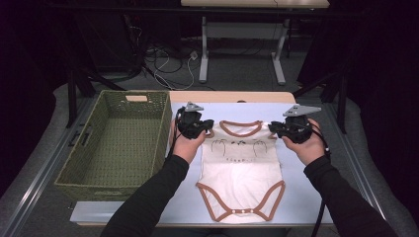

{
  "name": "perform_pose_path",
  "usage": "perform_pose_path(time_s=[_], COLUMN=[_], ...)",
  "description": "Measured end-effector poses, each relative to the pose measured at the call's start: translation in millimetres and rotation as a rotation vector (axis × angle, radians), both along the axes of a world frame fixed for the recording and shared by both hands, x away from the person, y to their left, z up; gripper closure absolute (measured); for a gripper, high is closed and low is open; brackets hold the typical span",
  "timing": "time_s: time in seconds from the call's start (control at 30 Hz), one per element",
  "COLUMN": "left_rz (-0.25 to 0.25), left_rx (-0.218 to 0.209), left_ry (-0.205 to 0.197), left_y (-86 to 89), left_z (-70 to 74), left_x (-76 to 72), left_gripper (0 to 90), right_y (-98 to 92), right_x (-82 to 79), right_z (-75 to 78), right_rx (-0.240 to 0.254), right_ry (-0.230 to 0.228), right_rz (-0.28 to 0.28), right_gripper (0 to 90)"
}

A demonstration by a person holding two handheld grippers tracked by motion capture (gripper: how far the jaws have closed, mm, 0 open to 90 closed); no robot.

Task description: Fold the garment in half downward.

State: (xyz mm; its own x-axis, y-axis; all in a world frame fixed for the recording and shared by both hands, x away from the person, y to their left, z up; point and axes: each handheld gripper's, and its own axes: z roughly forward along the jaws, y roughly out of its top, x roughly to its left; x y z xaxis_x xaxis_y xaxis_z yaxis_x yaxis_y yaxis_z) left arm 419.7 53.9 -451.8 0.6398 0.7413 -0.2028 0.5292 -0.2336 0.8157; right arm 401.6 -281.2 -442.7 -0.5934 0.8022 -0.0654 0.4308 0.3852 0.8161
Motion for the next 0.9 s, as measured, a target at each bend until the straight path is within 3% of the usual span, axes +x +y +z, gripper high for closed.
perform_pose_path(time_s=[0.3,0.47,0.67,0.83,0.9], left_rz=[-0.017,-0.047,-0.069,-0.102,-0.122], left_rx=[-0.028,-0.006,-0.019,-0.001,-0.013], left_ry=[0.013,0.010,0.023,0.020,0.039], left_y=[5.3,4.5,7.6,10.0,11.7], left_z=[-6.4,-9.3,-14.0,-23.7,-27.6], left_x=[-17.5,-29.4,-44.0,-57.3,-62.2], left_gripper=[88.6,88.8,88.9,88.9,88.9], right_y=[-3.9,-4.2,-5.7,-5.4,-4.7], right_x=[-13.3,-26.5,-42.0,-56.2,-62.2], right_z=[-5.0,-9.4,-14.1,-21.3,-26.4], right_rx=[0.023,0.019,0.039,0.042,0.047], right_ry=[0.019,0.023,0.015,0.015,0.019], right_rz=[-0.004,0.007,0.030,0.037,0.039], right_gripper=[79.2,79.2,79.3,79.2,79.2])
